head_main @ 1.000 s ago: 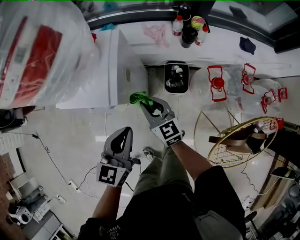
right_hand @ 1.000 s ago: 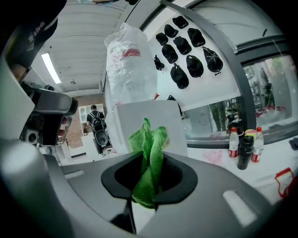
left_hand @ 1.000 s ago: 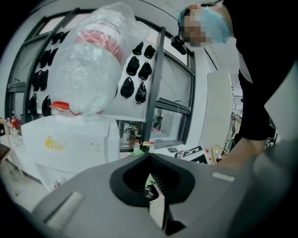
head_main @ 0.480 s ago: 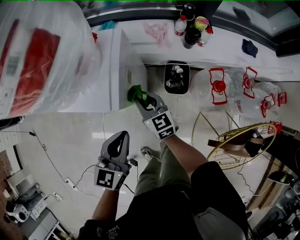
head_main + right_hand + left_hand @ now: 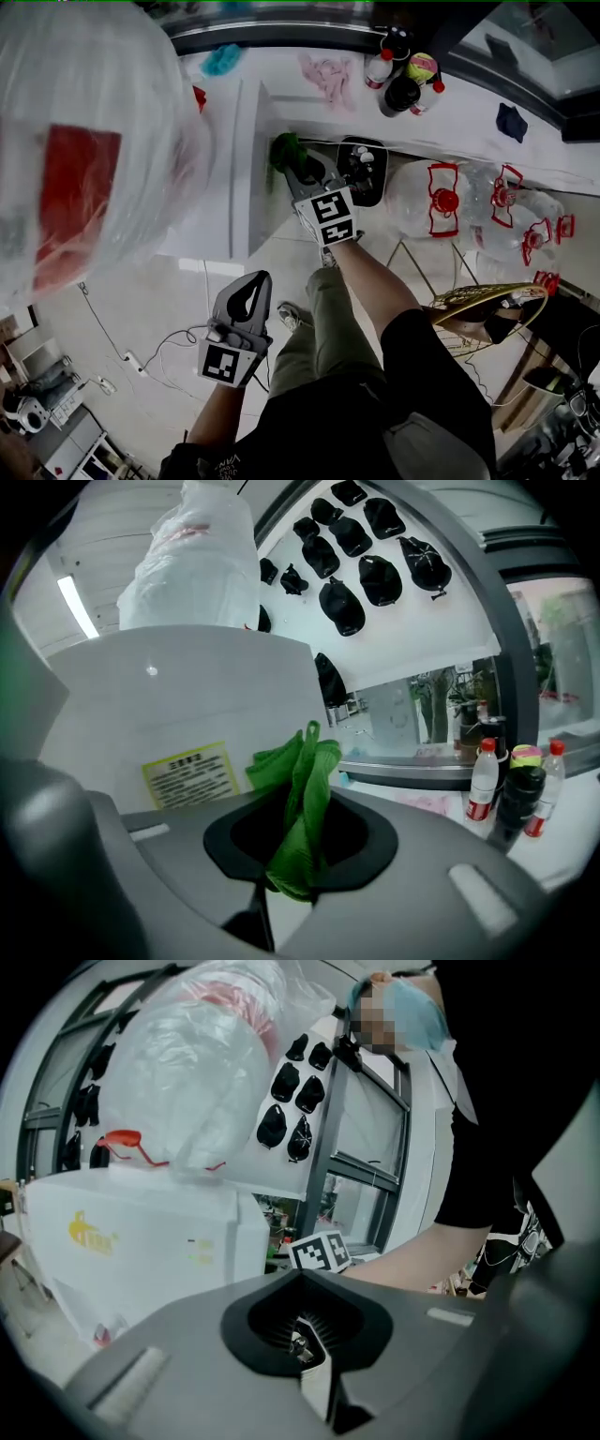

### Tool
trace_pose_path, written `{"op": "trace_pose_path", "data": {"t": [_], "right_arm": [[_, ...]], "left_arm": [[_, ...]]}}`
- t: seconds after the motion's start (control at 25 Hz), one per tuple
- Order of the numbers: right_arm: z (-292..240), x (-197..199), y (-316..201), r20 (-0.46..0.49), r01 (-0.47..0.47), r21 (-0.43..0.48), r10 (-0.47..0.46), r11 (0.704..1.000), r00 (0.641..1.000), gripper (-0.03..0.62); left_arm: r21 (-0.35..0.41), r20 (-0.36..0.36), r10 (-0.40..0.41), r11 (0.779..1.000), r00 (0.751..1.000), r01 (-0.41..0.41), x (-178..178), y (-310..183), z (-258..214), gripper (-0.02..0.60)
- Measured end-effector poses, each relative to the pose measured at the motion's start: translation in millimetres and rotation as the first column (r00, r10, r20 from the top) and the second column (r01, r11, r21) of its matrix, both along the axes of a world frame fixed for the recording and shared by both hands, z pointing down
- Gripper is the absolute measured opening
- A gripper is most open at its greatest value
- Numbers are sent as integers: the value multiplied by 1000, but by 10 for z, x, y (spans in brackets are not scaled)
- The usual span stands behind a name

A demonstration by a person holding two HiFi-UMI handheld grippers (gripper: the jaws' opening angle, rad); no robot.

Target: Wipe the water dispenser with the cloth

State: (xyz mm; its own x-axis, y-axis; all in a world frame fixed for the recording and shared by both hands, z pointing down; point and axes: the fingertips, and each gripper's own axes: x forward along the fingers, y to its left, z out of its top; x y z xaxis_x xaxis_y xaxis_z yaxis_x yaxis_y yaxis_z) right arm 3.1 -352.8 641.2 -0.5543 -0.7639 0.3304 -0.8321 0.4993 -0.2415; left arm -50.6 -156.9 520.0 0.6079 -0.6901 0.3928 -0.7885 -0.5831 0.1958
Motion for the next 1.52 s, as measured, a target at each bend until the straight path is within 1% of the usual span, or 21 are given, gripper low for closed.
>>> {"op": "trace_pose_path", "data": {"t": [0.16,0.36,0.48,0.56,0.72,0.88,1.0,1.2,1.36,1.52], "right_arm": [[14,110,-390,10,-50,8,50,999,999,80],[123,198,-764,-41,-84,9,85,996,996,80],[115,263,-856,-62,-112,16,112,994,992,80],[54,325,-817,-63,-131,34,132,991,989,80],[-138,410,-456,-25,-148,66,150,987,988,80],[-218,415,158,14,-136,73,135,988,991,80],[-188,341,673,32,-118,64,117,991,993,80],[-29,76,1417,56,-71,26,69,997,996,80],[87,-76,1731,78,-48,3,48,999,996,80],[192,-194,1758,95,-10,-12,11,1000,995,80]], "left_arm": [[-1,4,9,1000,1000,-9,79,-23,28,2],[-7,22,-5,1000,1000,5,60,-58,47,2],[-6,29,-13,1000,999,14,17,-64,36,2],[2,31,-11,1000,999,10,-8,-45,13,2],[19,27,5,1000,1000,-5,-52,39,-25,2],[36,22,25,999,999,-26,-58,176,-41,2],[42,26,52,998,998,-53,-67,294,-21,2],[61,31,75,995,997,-77,-77,475,-34,2],[64,26,100,993,995,-102,-29,614,-11,2],[59,32,101,993,994,-102,21,682,52,2]]}}
